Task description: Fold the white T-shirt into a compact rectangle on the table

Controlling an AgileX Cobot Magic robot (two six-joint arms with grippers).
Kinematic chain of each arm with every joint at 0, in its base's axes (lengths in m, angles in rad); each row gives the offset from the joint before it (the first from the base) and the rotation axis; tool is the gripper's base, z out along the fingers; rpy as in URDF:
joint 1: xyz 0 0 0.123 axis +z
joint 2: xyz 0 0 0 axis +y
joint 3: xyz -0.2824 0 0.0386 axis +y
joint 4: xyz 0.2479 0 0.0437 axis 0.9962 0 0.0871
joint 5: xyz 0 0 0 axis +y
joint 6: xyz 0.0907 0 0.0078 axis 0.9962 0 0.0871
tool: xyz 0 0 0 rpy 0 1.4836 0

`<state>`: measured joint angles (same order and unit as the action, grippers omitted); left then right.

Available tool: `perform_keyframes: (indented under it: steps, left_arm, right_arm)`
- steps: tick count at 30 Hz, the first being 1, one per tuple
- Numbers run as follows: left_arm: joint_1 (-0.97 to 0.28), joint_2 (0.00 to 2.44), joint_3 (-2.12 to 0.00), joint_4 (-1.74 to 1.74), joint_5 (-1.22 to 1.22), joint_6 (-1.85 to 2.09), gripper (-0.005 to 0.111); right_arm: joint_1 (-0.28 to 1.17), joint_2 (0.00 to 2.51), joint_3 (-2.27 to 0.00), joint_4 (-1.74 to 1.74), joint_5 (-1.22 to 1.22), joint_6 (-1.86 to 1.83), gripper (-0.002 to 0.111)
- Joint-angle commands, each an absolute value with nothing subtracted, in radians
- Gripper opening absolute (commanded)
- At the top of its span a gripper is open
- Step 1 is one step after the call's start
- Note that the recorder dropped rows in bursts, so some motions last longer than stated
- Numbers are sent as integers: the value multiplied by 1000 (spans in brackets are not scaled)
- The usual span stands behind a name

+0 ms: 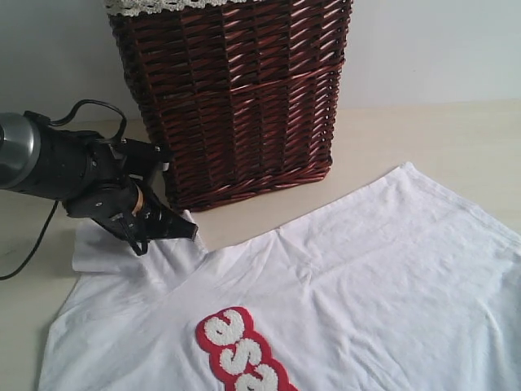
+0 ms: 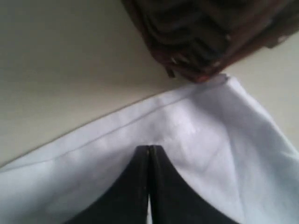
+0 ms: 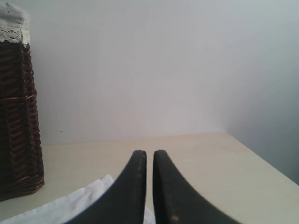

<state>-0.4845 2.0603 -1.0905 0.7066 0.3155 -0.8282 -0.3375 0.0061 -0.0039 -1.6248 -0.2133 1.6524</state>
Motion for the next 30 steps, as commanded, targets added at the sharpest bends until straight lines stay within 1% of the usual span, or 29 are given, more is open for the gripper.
perform_keyframes:
  steps: [1, 8, 14, 18, 23, 28, 30]
  left_arm:
    - [-428, 2110, -1089, 760, 323, -852, 0]
    - [-418, 2071, -1096, 780, 345, -852, 0]
    - [-420, 1909, -1096, 717, 385, -852, 0]
    - [-420, 1799, -1055, 686, 389, -801, 0]
    - [-432, 1656, -901, 588, 407, -686, 0]
    - [-508, 1540, -685, 430, 400, -591, 0]
    - [-531, 1531, -636, 421, 388, -578, 0]
  right_arm:
    - [-338, 0, 0, -1623, -216, 1650, 8]
    - [-338, 0, 0, -1623, -216, 1650, 8]
    - [-338, 0, 0, -1623, -216, 1650, 8]
    - [-338, 0, 0, -1623, -216, 1650, 8]
    - [-338, 0, 0, -1623, -216, 1650, 8]
    - [-338, 0, 0, -1623, -216, 1650, 8]
    - [-338, 0, 0, -1623, -216, 1650, 8]
